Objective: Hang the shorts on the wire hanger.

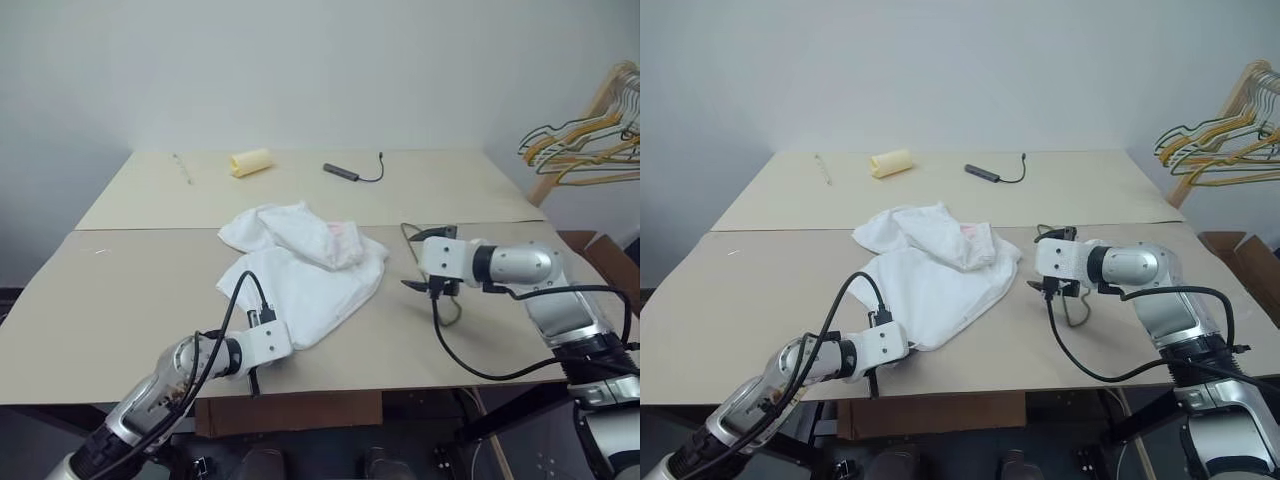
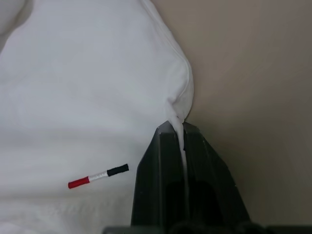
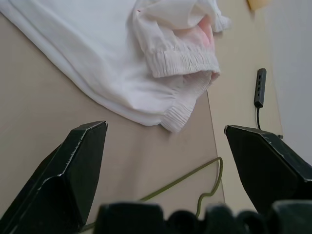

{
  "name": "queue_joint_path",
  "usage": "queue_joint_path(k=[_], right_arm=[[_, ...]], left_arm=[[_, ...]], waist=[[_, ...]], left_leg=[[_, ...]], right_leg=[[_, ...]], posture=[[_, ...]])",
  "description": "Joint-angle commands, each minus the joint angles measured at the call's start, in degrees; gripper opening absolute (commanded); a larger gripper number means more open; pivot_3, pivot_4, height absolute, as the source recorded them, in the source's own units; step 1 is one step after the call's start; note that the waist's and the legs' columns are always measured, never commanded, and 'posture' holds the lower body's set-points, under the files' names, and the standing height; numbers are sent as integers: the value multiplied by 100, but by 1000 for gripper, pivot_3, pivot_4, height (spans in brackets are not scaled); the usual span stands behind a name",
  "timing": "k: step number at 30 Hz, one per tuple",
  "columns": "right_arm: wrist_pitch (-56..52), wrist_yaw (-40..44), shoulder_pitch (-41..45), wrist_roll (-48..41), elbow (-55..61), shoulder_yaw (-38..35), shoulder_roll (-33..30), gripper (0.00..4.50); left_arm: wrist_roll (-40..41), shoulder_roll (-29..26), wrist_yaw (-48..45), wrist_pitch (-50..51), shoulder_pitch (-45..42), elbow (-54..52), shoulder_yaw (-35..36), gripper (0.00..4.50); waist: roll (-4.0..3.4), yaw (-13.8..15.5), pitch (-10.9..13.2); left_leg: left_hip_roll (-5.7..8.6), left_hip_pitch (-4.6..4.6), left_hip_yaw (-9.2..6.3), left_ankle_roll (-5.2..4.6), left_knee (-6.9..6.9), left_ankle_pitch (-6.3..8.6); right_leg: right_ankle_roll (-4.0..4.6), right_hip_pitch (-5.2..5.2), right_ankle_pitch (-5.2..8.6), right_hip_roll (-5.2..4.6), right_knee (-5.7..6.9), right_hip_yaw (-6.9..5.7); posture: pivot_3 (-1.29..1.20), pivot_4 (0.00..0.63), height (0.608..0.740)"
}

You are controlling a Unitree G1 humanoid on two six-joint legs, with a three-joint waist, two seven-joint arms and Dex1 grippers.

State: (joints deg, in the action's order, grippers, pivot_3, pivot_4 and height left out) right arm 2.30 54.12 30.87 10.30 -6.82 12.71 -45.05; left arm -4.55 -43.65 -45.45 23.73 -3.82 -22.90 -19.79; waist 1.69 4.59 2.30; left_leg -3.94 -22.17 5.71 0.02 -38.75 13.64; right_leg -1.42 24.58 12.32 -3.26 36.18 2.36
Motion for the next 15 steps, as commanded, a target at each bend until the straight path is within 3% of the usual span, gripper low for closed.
queue_joint_path(k=[1,7,15], right_arm=[[401,-198,90,143,-196,-6,39,4500],[1536,-481,196,725,-754,514,227,4500],[2981,-1447,848,1883,-2027,1328,833,4500]], left_arm=[[442,-507,-409,-259,401,-437,837,10],[1359,-947,-828,-176,983,-1072,2501,10],[1768,-1106,-1007,-141,1311,-1226,3666,10]], waist=[[0,-70,0],[4,-87,3],[3,-95,4]], left_leg=[[0,-2,-1,0,1,0],[0,-14,0,-2,2,1],[1,-13,2,-2,3,1]], right_leg=[[1,2,1,-1,-1,0],[1,13,2,-5,-3,-1],[1,14,2,-3,0,-2]], posture=[[178,0,740],[198,0,740],[221,0,740]])
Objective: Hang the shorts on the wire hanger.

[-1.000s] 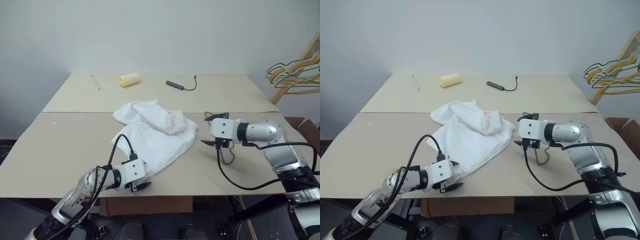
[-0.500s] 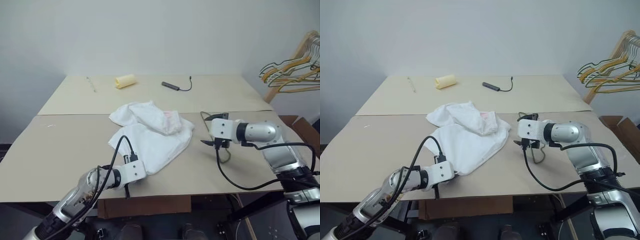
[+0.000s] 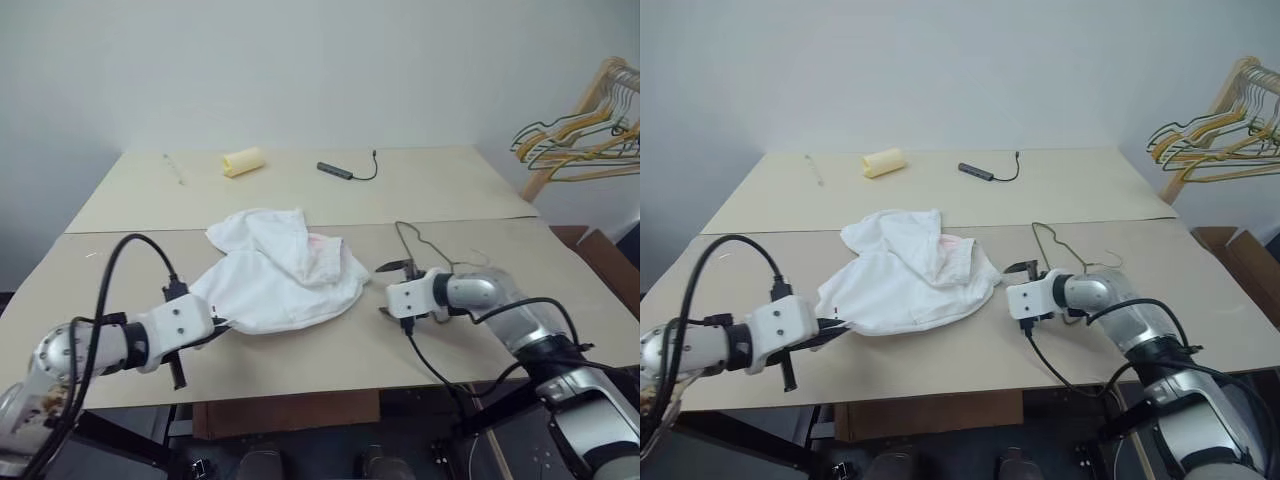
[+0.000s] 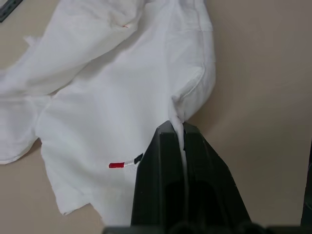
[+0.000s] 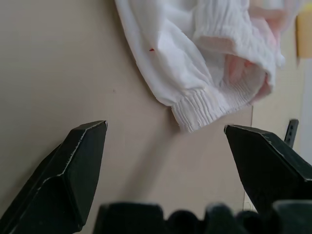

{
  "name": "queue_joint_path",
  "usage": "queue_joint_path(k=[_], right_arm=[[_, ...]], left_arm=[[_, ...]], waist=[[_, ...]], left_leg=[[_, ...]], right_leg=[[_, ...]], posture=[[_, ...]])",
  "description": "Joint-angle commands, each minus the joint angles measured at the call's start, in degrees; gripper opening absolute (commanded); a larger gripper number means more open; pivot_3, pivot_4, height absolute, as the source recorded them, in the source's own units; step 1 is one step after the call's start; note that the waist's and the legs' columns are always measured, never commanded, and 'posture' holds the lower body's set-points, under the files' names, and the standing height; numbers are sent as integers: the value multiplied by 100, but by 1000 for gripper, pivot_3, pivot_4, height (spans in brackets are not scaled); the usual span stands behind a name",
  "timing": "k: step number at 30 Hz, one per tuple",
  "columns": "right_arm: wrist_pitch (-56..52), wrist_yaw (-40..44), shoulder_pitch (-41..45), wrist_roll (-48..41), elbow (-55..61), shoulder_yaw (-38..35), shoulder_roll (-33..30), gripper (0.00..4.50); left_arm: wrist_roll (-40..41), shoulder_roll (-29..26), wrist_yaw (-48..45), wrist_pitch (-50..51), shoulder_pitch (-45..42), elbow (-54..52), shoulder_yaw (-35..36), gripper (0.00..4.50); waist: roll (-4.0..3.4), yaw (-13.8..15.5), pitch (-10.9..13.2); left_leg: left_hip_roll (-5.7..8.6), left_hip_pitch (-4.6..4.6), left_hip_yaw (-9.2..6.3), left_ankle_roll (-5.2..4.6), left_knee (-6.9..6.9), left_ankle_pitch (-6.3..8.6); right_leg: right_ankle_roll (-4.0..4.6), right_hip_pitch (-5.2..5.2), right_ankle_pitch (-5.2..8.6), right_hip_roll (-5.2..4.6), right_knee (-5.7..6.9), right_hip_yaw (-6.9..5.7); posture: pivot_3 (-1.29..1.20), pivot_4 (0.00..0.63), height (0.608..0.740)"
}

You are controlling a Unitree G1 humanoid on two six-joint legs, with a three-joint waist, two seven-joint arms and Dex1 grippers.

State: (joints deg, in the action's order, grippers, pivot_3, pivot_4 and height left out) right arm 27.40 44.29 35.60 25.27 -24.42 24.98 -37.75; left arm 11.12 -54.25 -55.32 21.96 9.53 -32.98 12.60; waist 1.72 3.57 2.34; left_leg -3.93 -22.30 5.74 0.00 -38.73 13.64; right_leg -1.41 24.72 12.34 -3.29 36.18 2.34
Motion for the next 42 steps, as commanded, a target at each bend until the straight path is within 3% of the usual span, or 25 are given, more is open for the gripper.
queue_joint_path(k=[1,8,11,22,28,36,40,42], right_arm=[[567,-554,435,450,-381,145,148,4500],[810,-633,764,578,-1006,388,659,4500],[870,-570,786,489,-1221,408,776,3921],[689,-417,740,482,-1271,400,749,16],[121,425,347,-1,-48,150,276,16],[-1371,2370,-703,-2340,3137,-450,-858,16],[-3010,2407,-451,-3038,3589,-661,-628,16],[-3789,2187,65,-3001,3171,-667,-269,16]], left_arm=[[242,-51,-10,75,-29,-229,493,10],[383,-89,-41,164,36,-210,915,10],[365,-67,-26,180,114,-219,987,0],[341,-18,74,189,228,-10,1059,0],[144,-60,72,122,445,220,936,0],[359,-587,-833,229,1187,159,1464,0],[697,-751,-1225,311,990,265,1416,0],[518,-567,-793,115,81,769,870,0]], waist=[[0,11,0],[1,34,-1],[4,36,-3],[4,41,-3],[4,59,-3],[4,57,-2],[5,0,-3],[4,7,-2]], left_leg=[[0,2,1,0,0,0],[-1,2,0,0,2,0],[-1,5,0,0,2,0],[-2,8,0,1,5,0],[-2,5,0,1,7,0],[-7,-4,3,-3,14,5],[-11,11,3,-1,14,5],[-11,32,3,32,14,24]], right_leg=[[0,0,0,0,1,1],[2,-2,0,1,2,0],[3,-5,0,1,2,-1],[4,-5,1,1,5,-2],[4,-3,1,1,4,-2],[13,15,19,-3,8,-12],[19,18,20,-3,20,-15],[22,22,21,-4,27,-14]], posture=[[221,0,740],[241,0,740],[249,0,740],[236,0,740],[221,0,740],[197,0,740],[179,0,740],[177,0,740]])
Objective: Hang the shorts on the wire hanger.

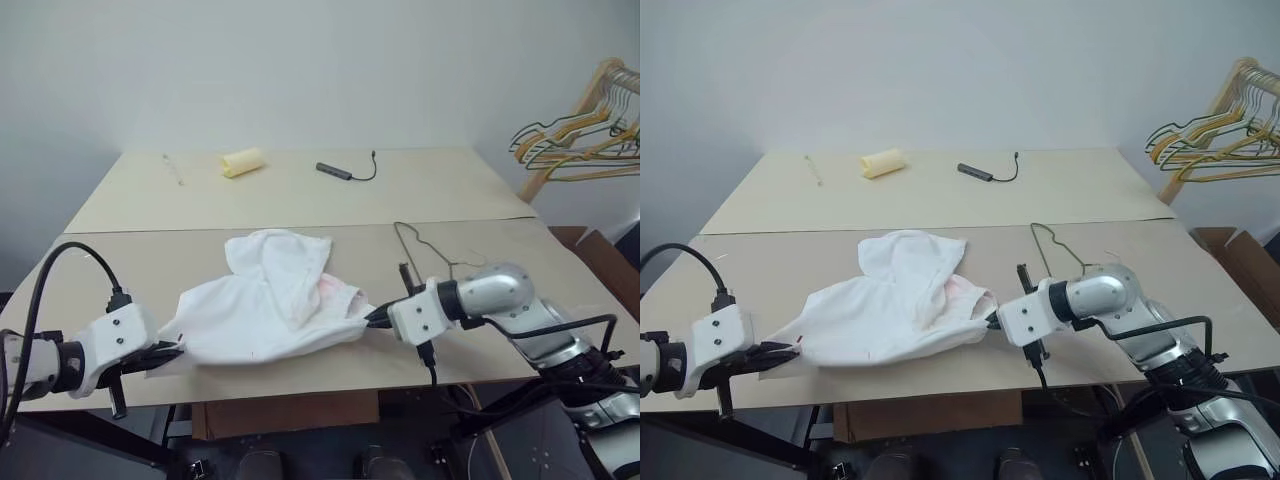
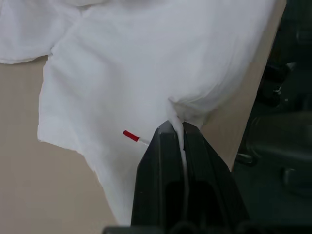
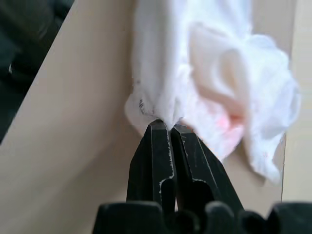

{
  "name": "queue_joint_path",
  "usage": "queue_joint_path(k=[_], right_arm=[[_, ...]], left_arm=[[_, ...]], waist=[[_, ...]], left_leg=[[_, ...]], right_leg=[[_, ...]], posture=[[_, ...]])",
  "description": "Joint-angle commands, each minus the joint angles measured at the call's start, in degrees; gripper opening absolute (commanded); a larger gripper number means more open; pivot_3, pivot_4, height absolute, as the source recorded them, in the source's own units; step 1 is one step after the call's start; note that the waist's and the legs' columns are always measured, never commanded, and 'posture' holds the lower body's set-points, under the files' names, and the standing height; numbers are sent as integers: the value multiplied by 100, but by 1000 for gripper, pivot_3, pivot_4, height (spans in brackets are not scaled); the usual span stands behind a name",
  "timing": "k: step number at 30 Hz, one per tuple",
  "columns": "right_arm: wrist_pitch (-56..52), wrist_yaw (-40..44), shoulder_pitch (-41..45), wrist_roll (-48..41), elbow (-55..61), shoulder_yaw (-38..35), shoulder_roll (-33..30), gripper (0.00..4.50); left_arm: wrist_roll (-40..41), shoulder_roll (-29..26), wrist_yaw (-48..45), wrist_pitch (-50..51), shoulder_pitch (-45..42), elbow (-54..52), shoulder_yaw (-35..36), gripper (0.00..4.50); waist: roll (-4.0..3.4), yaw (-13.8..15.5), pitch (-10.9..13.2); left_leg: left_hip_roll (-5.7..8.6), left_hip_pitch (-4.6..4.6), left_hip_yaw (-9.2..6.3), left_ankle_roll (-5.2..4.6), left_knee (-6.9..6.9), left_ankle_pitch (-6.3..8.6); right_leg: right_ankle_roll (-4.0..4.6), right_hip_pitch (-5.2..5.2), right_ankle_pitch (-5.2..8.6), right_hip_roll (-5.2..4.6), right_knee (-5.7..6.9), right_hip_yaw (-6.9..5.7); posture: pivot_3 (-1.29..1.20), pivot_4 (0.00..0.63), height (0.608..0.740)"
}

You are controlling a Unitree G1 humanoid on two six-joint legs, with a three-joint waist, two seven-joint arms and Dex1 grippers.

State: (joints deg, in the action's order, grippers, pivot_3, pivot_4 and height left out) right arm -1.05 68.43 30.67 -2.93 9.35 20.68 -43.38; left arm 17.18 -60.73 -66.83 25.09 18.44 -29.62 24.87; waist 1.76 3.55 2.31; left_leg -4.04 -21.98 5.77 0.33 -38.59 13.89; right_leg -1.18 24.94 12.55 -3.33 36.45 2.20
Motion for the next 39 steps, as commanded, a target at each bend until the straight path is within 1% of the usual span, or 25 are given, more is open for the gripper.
queue_joint_path(k=[1,3,4,5,6,7,8,9,10,11,13,14,16,19,21,23,24,25,26,27,30,31,34,36,39], right_arm=[[-1249,-421,893,-84,-516,-250,515,16],[-1749,-862,1583,97,-1165,-307,958,16],[-1995,-1213,2027,195,-1610,-392,1204,16],[-2140,-1753,2557,342,-2187,-519,1468,16],[-2179,-2326,3058,470,-2749,-679,1694,16],[-2041,-3071,3573,615,-3343,-875,1897,16],[-1821,-3694,3937,762,-3780,-1003,2019,16],[-1328,-4557,4244,1105,-4161,-1017,2045,16],[-665,-5429,4494,1470,-4397,-1028,1984,16],[-139,-6043,4655,1715,-4546,-1038,1925,16],[804,-7017,4728,1988,-4541,-1200,1822,16],[1044,-7162,4644,2114,-4452,-1176,1735,16],[1231,-7042,4362,2220,-4243,-1084,1635,16],[1475,-6577,3599,2355,-3791,-814,1543,16],[1735,-6657,3103,2787,-3600,-552,1438,16],[1898,-6649,2667,3095,-3490,-338,1381,16],[2119,-6519,2373,3275,-3420,-129,1274,16],[2279,-6419,2177,3396,-3370,5,1202,16],[2467,-6039,1865,3274,-3287,149,1142,16],[2638,-5718,1605,3307,-3228,336,1027,16],[2947,-5053,1192,3311,-3090,581,811,16],[3057,-4620,1011,3154,-2937,672,674,16],[3285,-3290,555,2622,-2380,897,188,16],[3255,-2703,400,2373,-2098,931,-24,16],[3096,-2123,283,2133,-1789,896,-205,16]], left_arm=[[-302,329,813,-276,-1505,832,-676,0],[-639,826,1639,-266,-2820,1699,-1074,0],[-944,975,2064,-447,-3469,2263,-1220,0],[-1304,1055,2536,-566,-4191,2878,-1378,0],[-1612,1109,2974,-728,-4861,3408,-1493,0],[-1884,1191,3500,-924,-5594,3898,-1571,0],[-2046,1266,3917,-1094,-6143,4235,-1603,0],[-2140,1382,4369,-1272,-6697,4459,-1556,0],[-2074,1552,4793,-1670,-7238,4539,-1380,0],[-1918,1697,5013,-2038,-7589,4527,-1198,0],[-1252,1874,4849,-2454,-7884,4103,-781,0],[-1158,1803,4738,-2512,-7843,3876,-694,0],[-1016,1591,4454,-2314,-7585,3488,-612,0],[-772,1249,3877,-2140,-6735,3007,-495,0],[-849,997,3510,-2335,-5954,2890,-471,0],[-740,782,2896,-2610,-5048,2840,-410,0],[-697,647,2465,-2712,-4373,2795,-392,0],[-654,553,2187,-2776,-3918,2760,-375,0],[-573,494,1848,-2712,-3275,2645,-355,0],[-691,404,1616,-2746,-2644,2571,-386,0],[-939,226,1264,-2877,-1617,2483,-410,0],[-1113,166,1218,-2963,-1314,2527,-419,0],[-1376,-108,853,-3114,-543,2470,-446,0],[-1328,-252,589,-3055,-184,2238,-436,0],[-1177,-379,202,-2850,278,1765,-337,0]], waist=[[-6,35,3],[-7,97,4],[-5,119,3],[1,136,1],[7,152,-1],[10,150,-3],[13,176,-4],[20,202,-9],[36,222,-17],[40,256,-20],[49,277,-30],[49,270,-32],[49,192,-45],[48,32,-73],[48,-62,-73],[47,-159,-72],[46,-192,-72],[45,-213,-71],[45,-246,-70],[44,-265,-70],[46,-287,-68],[48,-282,-67],[45,-243,-65],[39,-223,-60],[44,-200,-62]], left_leg=[[1,1,0,16,-1,7],[10,-5,-1,29,-7,-2],[10,-9,-6,21,-8,-14],[10,-8,-7,-19,-9,-40],[8,-12,-7,-18,-9,-45],[7,-31,-9,-13,-10,-49],[7,-50,-9,-9,-7,-51],[8,-69,-9,-3,-7,-48],[9,-100,-10,3,-6,-46],[8,-158,-13,12,-5,-45],[13,-224,-17,70,0,-58],[14,-231,-9,76,3,-37],[17,-224,10,65,6,4],[18,-204,26,48,16,21],[12,-183,28,44,26,24],[10,-180,32,43,14,20],[8,-174,33,43,15,20],[7,-169,33,37,16,23],[7,-154,34,4,19,42],[4,-143,34,-4,19,43],[-3,-114,34,-10,17,36],[-4,-114,34,-13,15,28],[-5,-104,35,-24,15,3],[-7,-62,38,-29,15,-1],[-27,8,57,-25,16,1]], right_leg=[[2,5,1,-1,10,-1],[4,3,0,-1,39,0],[10,-4,-5,4,44,-4],[11,-4,-5,8,53,-5],[14,0,-10,13,59,-3],[11,18,-52,17,61,-1],[22,35,-61,19,56,0],[21,48,-61,18,56,0],[18,79,-65,16,54,0],[15,133,-69,14,55,-2],[8,181,-71,8,44,-11],[6,190,-69,5,30,-17],[2,195,-65,-2,26,-31],[0,176,-64,-14,0,-61],[-11,126,-57,-16,-69,-82],[-12,124,-57,-18,-53,-82],[-8,126,-60,-17,-44,-81],[-7,128,-60,-17,-41,-81],[-3,125,-58,-17,-39,-78],[2,123,-56,-16,-37,-78],[14,107,-53,-11,-16,-78],[18,108,-55,-10,-13,-78],[26,98,-62,-12,-14,-78],[26,53,-52,-14,-19,-80],[34,-6,-21,-15,-23,-84]], posture=[[175,0,740],[162,0,740],[158,0,740],[157,0,740],[157,0,740],[155,0,740],[152,0,740],[153,0,740],[149,0,740],[147,0,740],[145,0,740],[142,0,740],[148,0,740],[148,0,740],[157,0,740],[164,0,740],[166,0,740],[166,0,740],[167,0,740],[165,0,740],[167,0,740],[167,0,740],[170,0,740],[168,0,740],[163,0,740]])
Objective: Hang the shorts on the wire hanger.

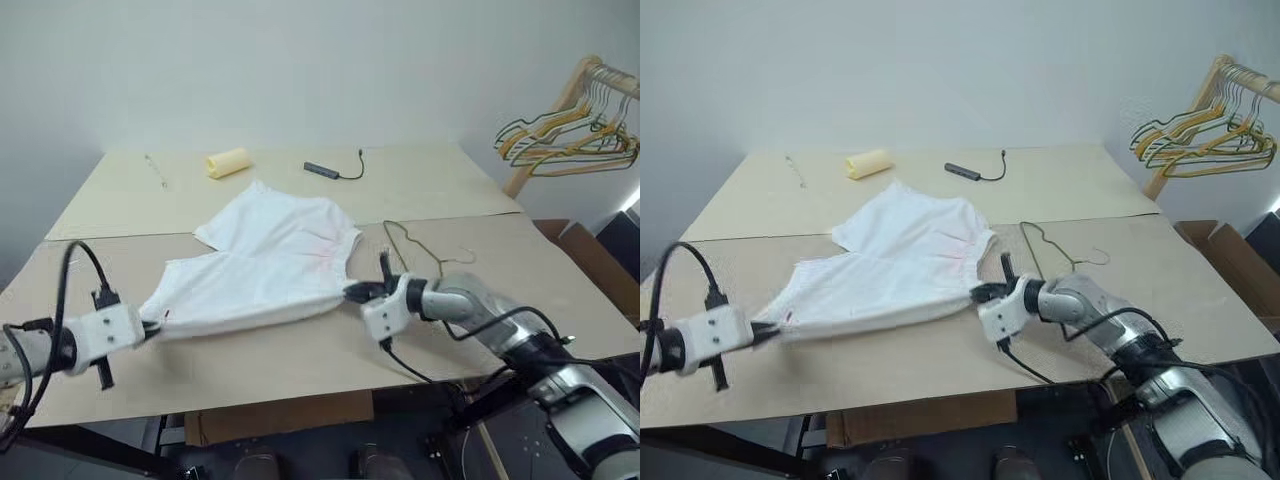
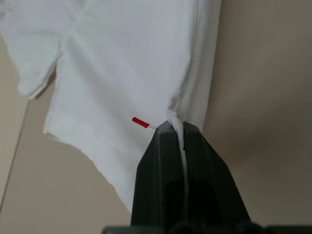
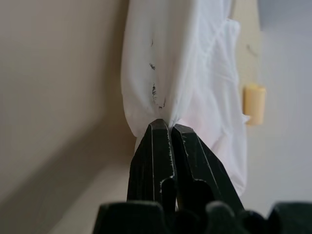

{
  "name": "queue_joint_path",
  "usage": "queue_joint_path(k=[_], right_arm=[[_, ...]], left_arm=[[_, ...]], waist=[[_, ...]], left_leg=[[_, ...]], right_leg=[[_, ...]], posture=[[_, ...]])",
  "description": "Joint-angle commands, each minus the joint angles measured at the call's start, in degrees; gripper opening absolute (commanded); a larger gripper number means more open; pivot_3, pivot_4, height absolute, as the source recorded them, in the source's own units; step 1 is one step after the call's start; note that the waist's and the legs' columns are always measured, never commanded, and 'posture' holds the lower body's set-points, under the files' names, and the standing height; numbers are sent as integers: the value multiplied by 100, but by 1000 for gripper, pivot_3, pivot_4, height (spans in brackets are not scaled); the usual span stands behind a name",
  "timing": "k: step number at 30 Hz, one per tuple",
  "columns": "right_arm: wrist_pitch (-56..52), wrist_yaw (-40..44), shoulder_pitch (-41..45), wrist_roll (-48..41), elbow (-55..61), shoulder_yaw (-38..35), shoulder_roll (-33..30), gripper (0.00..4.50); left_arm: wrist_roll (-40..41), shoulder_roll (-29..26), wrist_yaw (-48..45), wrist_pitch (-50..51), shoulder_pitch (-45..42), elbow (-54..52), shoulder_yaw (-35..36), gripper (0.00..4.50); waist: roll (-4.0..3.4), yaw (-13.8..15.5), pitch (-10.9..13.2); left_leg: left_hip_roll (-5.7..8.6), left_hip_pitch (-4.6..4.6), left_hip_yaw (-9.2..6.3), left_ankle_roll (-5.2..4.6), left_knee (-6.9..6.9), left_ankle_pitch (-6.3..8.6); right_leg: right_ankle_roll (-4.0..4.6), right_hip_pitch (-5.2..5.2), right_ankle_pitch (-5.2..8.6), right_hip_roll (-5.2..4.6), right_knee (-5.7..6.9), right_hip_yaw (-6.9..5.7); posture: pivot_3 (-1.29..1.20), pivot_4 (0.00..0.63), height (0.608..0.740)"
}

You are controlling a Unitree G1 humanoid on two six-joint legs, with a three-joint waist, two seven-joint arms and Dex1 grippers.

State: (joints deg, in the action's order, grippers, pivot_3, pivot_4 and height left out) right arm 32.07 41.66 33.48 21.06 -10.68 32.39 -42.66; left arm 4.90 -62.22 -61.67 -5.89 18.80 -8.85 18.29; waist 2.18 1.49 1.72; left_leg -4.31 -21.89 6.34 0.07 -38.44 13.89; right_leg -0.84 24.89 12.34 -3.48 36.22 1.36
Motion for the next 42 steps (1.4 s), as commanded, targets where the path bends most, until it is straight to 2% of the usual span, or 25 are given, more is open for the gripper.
queue_joint_path(k=[1,2,4,10,12,13,18,24,26,27,29,34,38,42], right_arm=[[-257,698,-16,-327,288,-294,-311,16],[-285,800,-33,-367,345,-315,-331,16],[-316,913,-68,-416,420,-361,-329,16],[-396,1405,-222,-670,686,-400,-434,16],[-529,1601,-265,-819,837,-436,-473,547],[-588,1679,-290,-903,913,-460,-495,821],[-863,2249,-473,-1479,1349,-671,-768,2467],[-2448,2170,-526,-2157,1487,-1536,-820,4499],[-3492,1642,-367,-2114,1313,-1856,-528,4500],[-4070,1286,-239,-2055,1214,-1982,-299,4500],[-6075,788,206,-2263,1006,-2250,253,4500],[-8391,-204,697,-2502,462,-2827,1255,4500],[-8998,-1087,749,-2351,57,-2996,1854,4500],[-9002,-1602,676,-2378,-202,-3141,2189,4500]], left_arm=[[91,-275,-457,335,388,-460,372,0],[106,-319,-575,409,513,-582,419,0],[38,-403,-722,537,721,-759,483,0],[-112,-457,-743,829,833,-984,438,0],[-3,-442,-794,921,764,-1033,376,0],[84,-428,-851,954,747,-1070,364,493],[198,-413,-980,1027,650,-1194,396,1925],[1164,-178,-1160,1450,255,-1430,834,3844],[1609,-22,-1041,1701,-125,-1544,811,4454],[1797,56,-972,1844,-313,-1605,751,4454],[2127,209,-721,2262,-748,-1757,519,4454],[2766,800,-312,2677,-1557,-1947,69,4454],[3221,1118,-185,2903,-1909,-2051,-89,4454],[3234,1084,-225,2928,-1990,-2069,-190,4454]], waist=[[4,8,-3],[6,10,-4],[4,16,-4],[7,91,-5],[6,106,-4],[5,114,-4],[7,131,-5],[6,109,-4],[6,96,-4],[7,93,-4],[7,48,-5],[5,-15,-5],[4,-81,-5],[3,-169,-4]], left_leg=[[-3,11,2,12,0,7],[-10,17,5,43,0,25],[-15,27,7,44,2,25],[-18,15,8,11,6,6],[-19,13,6,11,10,6],[-19,14,6,11,10,6],[-20,19,5,12,7,6],[-22,17,5,12,7,6],[-22,19,4,13,6,7],[-21,19,5,13,6,7],[-22,20,3,22,6,4],[-21,13,-2,26,7,-1],[-17,-8,-11,27,10,-1],[-12,-12,-15,27,10,-1]], right_leg=[[3,-3,-1,-1,3,-2],[8,-3,-4,0,3,-7],[15,-5,-2,2,9,-14],[39,21,36,10,60,-17],[44,26,39,13,65,-18],[46,27,41,14,69,-19],[45,23,43,11,66,-20],[46,25,44,11,68,-21],[47,23,44,11,68,-21],[46,24,44,10,69,-21],[49,26,42,13,78,-20],[56,27,15,19,86,-20],[56,35,0,22,81,-20],[53,36,1,21,79,-18]], posture=[[162,0,740],[162,0,740],[160,0,740],[163,0,740],[161,0,740],[159,0,740],[142,0,740],[110,0,740],[97,0,740],[89,0,740],[76,0,740],[52,0,740],[37,0,740],[35,0,740]])
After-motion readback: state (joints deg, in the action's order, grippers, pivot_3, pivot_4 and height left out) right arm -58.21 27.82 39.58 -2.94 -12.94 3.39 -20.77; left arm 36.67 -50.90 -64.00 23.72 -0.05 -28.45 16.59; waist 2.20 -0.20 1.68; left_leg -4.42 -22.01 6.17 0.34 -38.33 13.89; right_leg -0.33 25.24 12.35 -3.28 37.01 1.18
